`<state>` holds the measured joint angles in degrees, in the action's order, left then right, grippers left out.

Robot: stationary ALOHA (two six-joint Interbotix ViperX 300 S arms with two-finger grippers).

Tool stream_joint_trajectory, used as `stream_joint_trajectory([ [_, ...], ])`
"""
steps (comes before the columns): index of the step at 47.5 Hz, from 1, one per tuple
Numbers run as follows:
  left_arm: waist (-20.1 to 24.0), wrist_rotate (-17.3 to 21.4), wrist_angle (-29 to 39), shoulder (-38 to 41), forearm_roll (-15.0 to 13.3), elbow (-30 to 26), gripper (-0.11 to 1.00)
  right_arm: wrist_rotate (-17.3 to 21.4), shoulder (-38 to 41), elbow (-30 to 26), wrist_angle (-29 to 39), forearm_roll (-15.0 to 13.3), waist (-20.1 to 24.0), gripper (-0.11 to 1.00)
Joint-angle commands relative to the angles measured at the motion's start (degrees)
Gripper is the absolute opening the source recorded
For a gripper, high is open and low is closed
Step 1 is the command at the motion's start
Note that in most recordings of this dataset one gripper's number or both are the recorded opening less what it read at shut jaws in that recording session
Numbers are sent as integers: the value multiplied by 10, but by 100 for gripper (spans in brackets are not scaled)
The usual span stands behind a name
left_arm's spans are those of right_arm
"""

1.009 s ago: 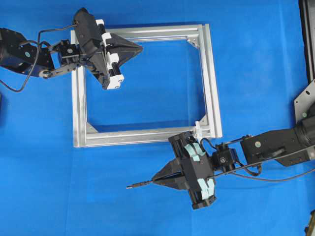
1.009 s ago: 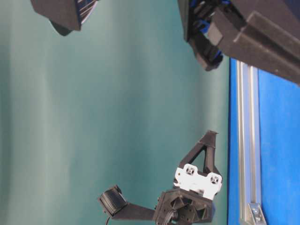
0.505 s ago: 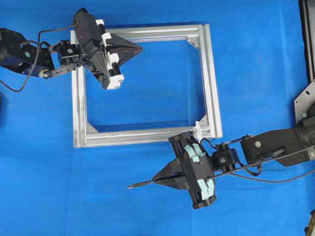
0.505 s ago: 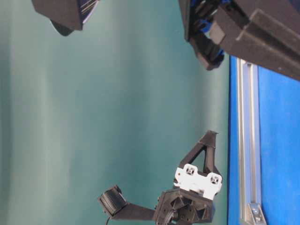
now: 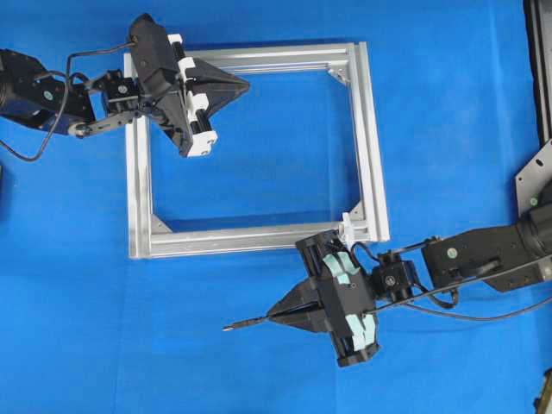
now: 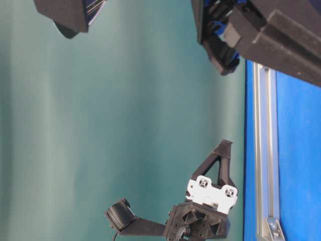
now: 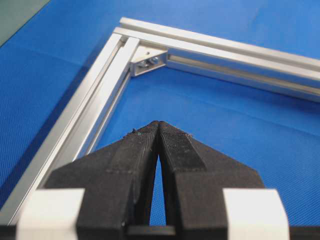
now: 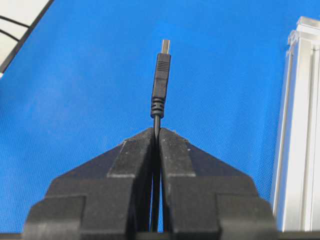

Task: Insert the wire through the string loop located on the right side.
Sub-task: 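Lift the cable and carry it right toward the white zip-tie loop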

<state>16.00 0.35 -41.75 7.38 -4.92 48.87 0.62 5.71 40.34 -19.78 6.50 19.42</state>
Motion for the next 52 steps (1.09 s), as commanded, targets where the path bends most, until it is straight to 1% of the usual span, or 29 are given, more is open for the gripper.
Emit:
stream_joint_trajectory([
  [1, 1, 0, -3, -18, 1, -4, 0, -1, -16, -8, -2, 0, -1, -3],
  [33, 1, 0, -3, -18, 1, -4, 0, 0, -19, 0, -2, -1, 1, -3],
  [38, 1, 0, -3, -18, 2, -4, 0, 1, -31, 18, -4, -1, 3, -3],
  [44, 2, 0, -4, -18, 2, -5, 0, 2, -56, 55, -7, 0, 5, -3],
  [52, 2, 0, -4, -18, 2, -4, 0, 2, -112, 123, -7, 0, 11, -3],
])
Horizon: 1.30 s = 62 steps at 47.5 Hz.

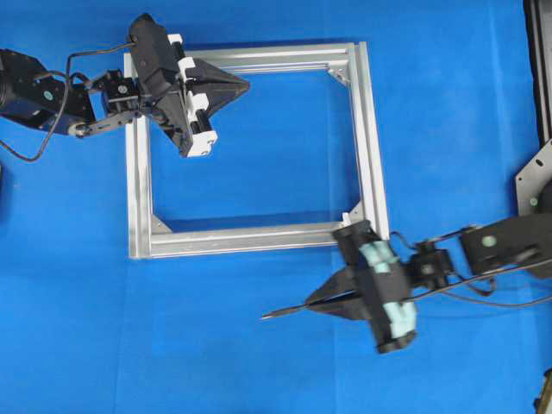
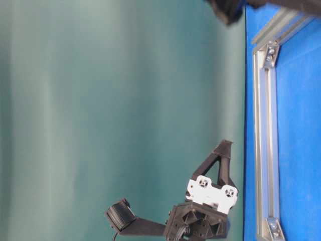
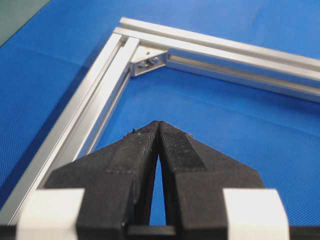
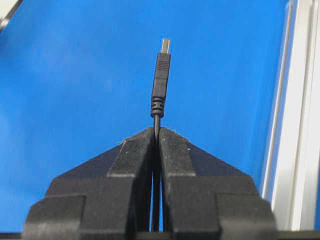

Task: Insert the wire through the string loop located on the right side.
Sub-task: 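Lift the cable and carry it right toward the white zip-tie loop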

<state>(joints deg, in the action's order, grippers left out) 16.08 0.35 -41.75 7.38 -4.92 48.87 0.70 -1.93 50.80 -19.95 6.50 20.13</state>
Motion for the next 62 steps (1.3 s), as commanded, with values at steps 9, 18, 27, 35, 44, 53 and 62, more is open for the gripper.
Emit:
stream_joint_trajectory([
  [9, 1, 0, -4, -18, 2, -4, 0, 2, -109, 94, -3, 1, 5, -3],
  [18, 1, -1, -3, -18, 1, -4, 0, 2, -192, 161, 21, 1, 4, -3],
  [27, 0, -1, -3, -18, 2, -4, 0, 2, -259, 200, 72, 1, 5, -3],
  [35, 1, -1, -4, -18, 1, -4, 0, 2, -285, 219, 83, 1, 5, -3],
  [44, 1, 0, -4, -18, 2, -4, 0, 2, -282, 222, 83, 1, 5, -3],
  [53, 0, 0, -3, -18, 2, -5, 0, 1, -280, 222, 77, 1, 4, -3],
  [62, 1, 0, -4, -18, 3, -5, 0, -2, -280, 225, 76, -1, -18, -3],
])
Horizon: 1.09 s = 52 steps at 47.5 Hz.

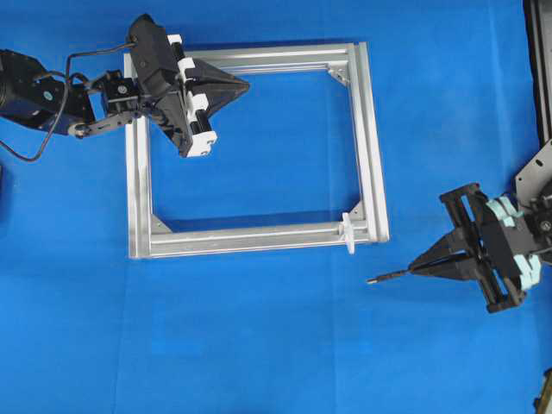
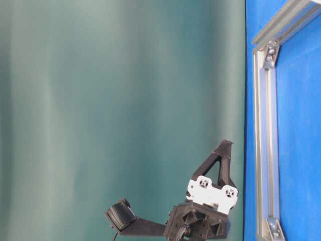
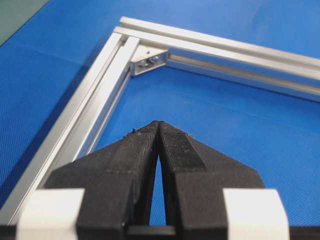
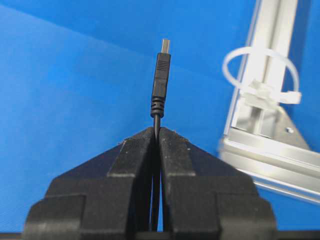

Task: Insert the wire through the string loop located on the right side.
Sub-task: 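Lift the cable and carry it right toward the white zip-tie loop, then push the USB plug leftward through the white zip-tie loop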

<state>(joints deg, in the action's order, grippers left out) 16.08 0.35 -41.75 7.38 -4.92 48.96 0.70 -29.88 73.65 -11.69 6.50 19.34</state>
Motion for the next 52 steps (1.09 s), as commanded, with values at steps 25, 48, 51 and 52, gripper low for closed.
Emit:
stream_joint_trajectory([
  [25, 0, 1, -4, -18, 2, -6, 0, -4, -1, 17, -28, -3, -109, -3],
  [48, 1, 1, -4, -18, 3, -6, 0, -4, -1, 17, -29, -2, -108, -3],
  [51, 1, 1, -4, -18, 3, -6, 0, -4, -1, 17, -28, -3, -108, -3],
  [52, 1, 1, -4, -18, 3, -6, 0, -4, -1, 18, -29, -2, -109, -3],
])
